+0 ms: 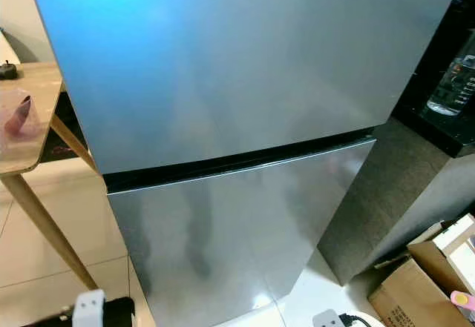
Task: Restocking fridge
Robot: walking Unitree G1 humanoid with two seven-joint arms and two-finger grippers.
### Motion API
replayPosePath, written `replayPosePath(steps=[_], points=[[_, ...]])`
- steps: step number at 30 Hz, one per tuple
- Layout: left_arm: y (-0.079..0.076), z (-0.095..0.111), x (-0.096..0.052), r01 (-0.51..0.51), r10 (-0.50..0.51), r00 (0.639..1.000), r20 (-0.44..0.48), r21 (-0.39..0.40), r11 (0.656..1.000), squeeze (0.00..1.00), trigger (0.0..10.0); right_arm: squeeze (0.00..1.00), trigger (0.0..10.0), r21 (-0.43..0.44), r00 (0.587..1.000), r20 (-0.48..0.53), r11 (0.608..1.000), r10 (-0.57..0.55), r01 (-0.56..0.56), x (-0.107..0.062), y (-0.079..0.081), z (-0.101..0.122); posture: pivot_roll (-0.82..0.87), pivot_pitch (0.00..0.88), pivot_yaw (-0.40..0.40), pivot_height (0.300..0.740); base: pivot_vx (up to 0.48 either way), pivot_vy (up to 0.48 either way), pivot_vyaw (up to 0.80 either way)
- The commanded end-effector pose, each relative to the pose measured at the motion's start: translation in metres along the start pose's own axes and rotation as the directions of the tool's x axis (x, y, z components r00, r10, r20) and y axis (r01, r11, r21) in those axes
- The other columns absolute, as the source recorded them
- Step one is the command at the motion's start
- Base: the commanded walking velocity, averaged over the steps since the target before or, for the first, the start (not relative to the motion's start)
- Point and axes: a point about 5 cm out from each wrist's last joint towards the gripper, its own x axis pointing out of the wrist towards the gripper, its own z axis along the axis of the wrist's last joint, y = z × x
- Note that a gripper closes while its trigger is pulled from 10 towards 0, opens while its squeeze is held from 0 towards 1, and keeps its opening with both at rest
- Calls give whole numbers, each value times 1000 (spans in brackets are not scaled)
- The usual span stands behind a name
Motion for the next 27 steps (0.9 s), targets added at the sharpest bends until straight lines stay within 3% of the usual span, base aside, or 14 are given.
replayPosePath(steps=[1,5,8,12,13,14,15,19,21,22,23,24,26,27], points=[[15,24,0,-41,51,994,97,-98,994,0,10000,0,10000,-5,1000,-2,1000,-5,5,0,-1,-1,-47,0,-40,740,0,0,0],[34,71,-3,3,81,957,280,-289,957,0,10000,0,10000,-7,1000,-3,1000,-6,6,0,-2,-1,-45,0,-40,740,0,0,0],[35,80,-4,32,71,946,317,-307,951,0,10000,0,10000,-7,1000,-4,1000,-6,6,0,-2,-1,-44,0,-40,740,0,0,0],[35,117,-10,202,-40,883,468,-302,932,0,10000,0,10000,-7,1000,-4,1000,-5,5,0,-2,-2,-46,0,-40,740,0,0,0],[33,128,-12,268,-94,854,511,-279,922,0,10000,0,10000,-8,1000,-5,1000,-4,4,0,-2,-2,-46,0,-40,740,0,0,0],[23,149,-18,437,-265,769,581,-175,882,0,10000,0,10000,-9,1000,-6,1000,-4,4,0,-2,-2,-47,0,-40,740,0,0,0],[23,149,-18,437,-265,769,581,-175,882,0,10000,0,10000,-9,1000,-6,1000,-4,4,0,-2,-2,-47,0,-40,740,0,0,0],[12,175,-32,609,-519,619,589,56,791,0,10000,0,10000,-6,1000,-6,1000,-6,6,0,-2,-2,-47,0,-36,740,0,0,0],[13,193,-43,656,-617,529,583,180,733,0,10000,0,10000,-2,1000,-7,1000,-7,7,0,-2,-2,-47,0,-33,740,0,0,0],[13,193,-43,656,-617,529,583,180,733,0,10000,0,10000,-2,1000,-7,1000,-7,7,0,-2,-2,-47,0,-33,740,0,0,0],[15,203,-51,678,-662,470,584,242,694,0,10000,0,10000,0,1000,-7,1000,-7,7,0,-2,-2,-48,0,-31,740,0,0,0],[15,203,-51,678,-662,470,584,242,694,0,10000,0,10000,0,1000,-7,1000,-7,7,0,-2,-2,-48,0,-31,740,0,0,0],[15,217,-64,707,-748,363,555,359,609,0,10000,0,10000,2,1000,-8,1000,-5,5,0,-1,-2,-47,0,-31,740,0,0,0],[15,217,-64,707,-748,363,555,359,609,0,10000,0,10000,2,1000,-8,1000,-5,5,0,-1,-2,-47,0,-31,740,0,0,0]])
